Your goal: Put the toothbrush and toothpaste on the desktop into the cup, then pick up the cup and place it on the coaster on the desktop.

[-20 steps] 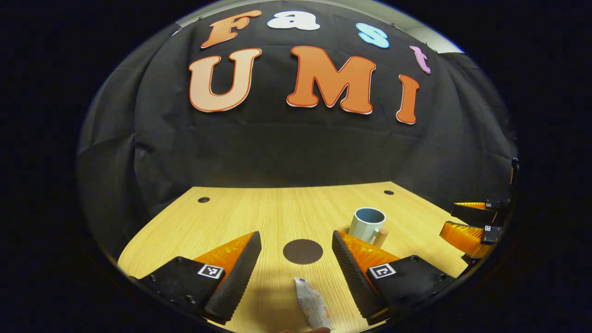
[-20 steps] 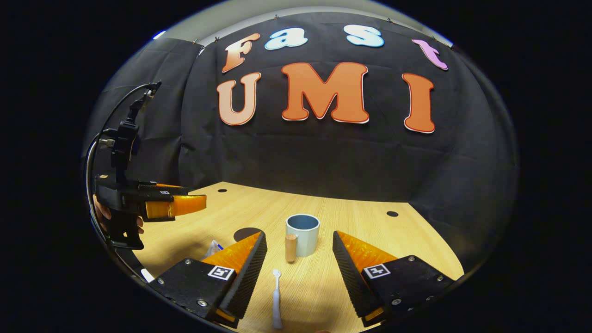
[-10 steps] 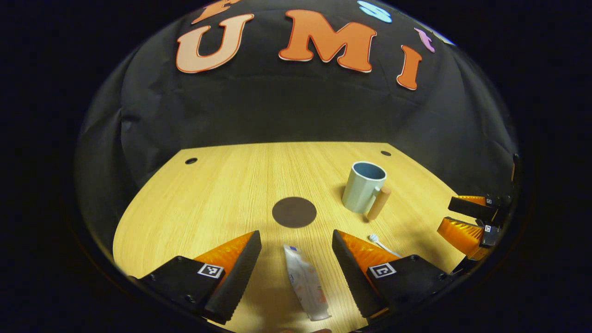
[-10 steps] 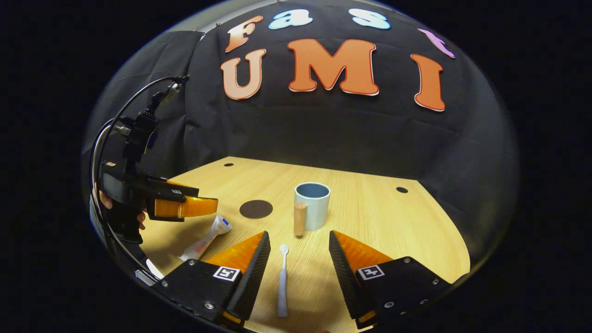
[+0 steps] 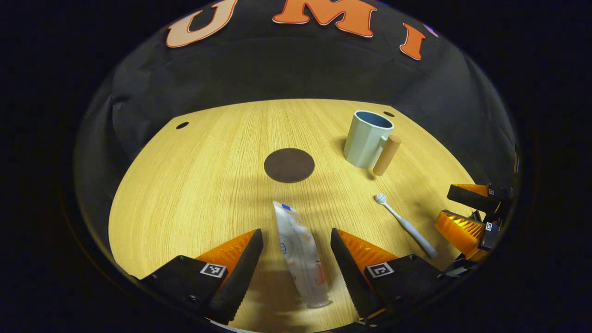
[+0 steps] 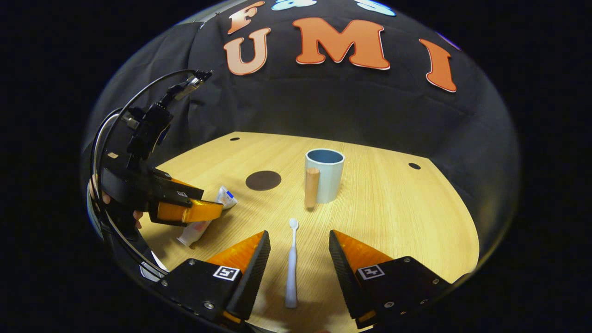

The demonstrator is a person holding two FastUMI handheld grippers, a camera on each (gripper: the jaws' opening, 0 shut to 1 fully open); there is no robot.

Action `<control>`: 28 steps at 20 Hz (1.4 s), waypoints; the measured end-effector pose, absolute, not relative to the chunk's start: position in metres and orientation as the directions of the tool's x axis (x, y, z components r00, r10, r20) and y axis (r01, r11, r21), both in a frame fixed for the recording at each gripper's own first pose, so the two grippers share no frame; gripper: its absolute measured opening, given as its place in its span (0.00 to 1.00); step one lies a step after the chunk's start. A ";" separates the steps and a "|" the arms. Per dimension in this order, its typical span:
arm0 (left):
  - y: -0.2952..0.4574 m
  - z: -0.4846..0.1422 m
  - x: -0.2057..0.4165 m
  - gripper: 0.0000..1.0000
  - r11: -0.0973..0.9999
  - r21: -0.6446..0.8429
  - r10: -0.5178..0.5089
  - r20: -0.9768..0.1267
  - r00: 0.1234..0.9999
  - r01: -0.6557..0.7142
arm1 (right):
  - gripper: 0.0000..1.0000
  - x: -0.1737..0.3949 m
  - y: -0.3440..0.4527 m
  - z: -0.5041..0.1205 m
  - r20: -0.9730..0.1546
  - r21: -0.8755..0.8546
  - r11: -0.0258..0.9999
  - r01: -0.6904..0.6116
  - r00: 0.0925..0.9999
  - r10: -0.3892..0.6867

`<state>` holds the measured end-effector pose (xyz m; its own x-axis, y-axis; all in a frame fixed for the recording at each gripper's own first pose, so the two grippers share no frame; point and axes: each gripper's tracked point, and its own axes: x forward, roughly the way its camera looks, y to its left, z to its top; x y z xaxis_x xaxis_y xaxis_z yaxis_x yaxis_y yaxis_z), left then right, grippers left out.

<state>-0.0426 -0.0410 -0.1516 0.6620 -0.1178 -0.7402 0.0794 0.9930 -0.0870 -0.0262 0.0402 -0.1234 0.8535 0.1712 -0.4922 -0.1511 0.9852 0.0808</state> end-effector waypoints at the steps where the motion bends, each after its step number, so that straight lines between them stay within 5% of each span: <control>1: -0.044 -0.156 -0.045 0.94 0.992 -0.095 -0.125 -0.748 0.651 0.080 | 0.78 -0.027 0.040 -0.124 -0.505 0.079 0.985 -0.155 0.846 0.174; 5: -0.046 -0.185 -0.053 0.94 0.990 -0.119 -0.142 -0.801 0.582 0.077 | 0.78 -0.032 0.040 -0.127 -0.552 0.079 0.984 -0.161 0.814 0.178; 8: -0.041 -0.184 -0.054 0.73 0.994 -0.075 -0.106 -0.809 0.578 0.076 | 0.78 -0.033 0.042 -0.130 -0.576 0.099 0.980 -0.175 0.793 0.200; 9: -0.041 -0.183 -0.050 0.76 0.995 -0.061 -0.098 -0.802 0.589 0.082 | 0.78 -0.033 0.042 -0.131 -0.586 0.096 0.979 -0.179 0.785 0.201; 11: -0.039 -0.185 -0.050 0.65 0.996 -0.055 -0.090 -0.804 0.588 0.076 | 0.78 -0.035 0.042 -0.133 -0.605 0.088 0.979 -0.183 0.771 0.199; 15: -0.034 -0.183 -0.047 0.24 0.994 -0.090 -0.105 -0.796 0.596 0.054 | 0.77 -0.037 0.042 -0.145 -0.641 0.098 0.981 -0.167 0.743 0.191; 21: -0.032 -0.182 -0.046 0.15 0.991 -0.131 -0.129 -0.776 0.617 0.042 | 0.49 -0.025 0.044 -0.156 -0.675 0.092 0.985 -0.148 0.717 0.171; 25: -0.031 -0.181 -0.046 0.15 0.989 -0.139 -0.137 -0.770 0.623 0.045 | 0.41 -0.020 0.043 -0.159 -0.686 0.088 0.987 -0.131 0.710 0.155; 28: -0.030 -0.179 -0.045 0.15 0.989 -0.144 -0.138 -0.764 0.630 0.042 | 0.20 -0.013 0.039 -0.161 -0.683 0.108 0.990 -0.097 0.716 0.144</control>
<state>-0.0449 -0.0301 -0.1791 0.6302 -0.1382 -0.7640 0.0419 0.9886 -0.1443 -0.0129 0.0393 -0.1615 0.7159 0.1441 -0.6831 -0.0966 0.9895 0.1075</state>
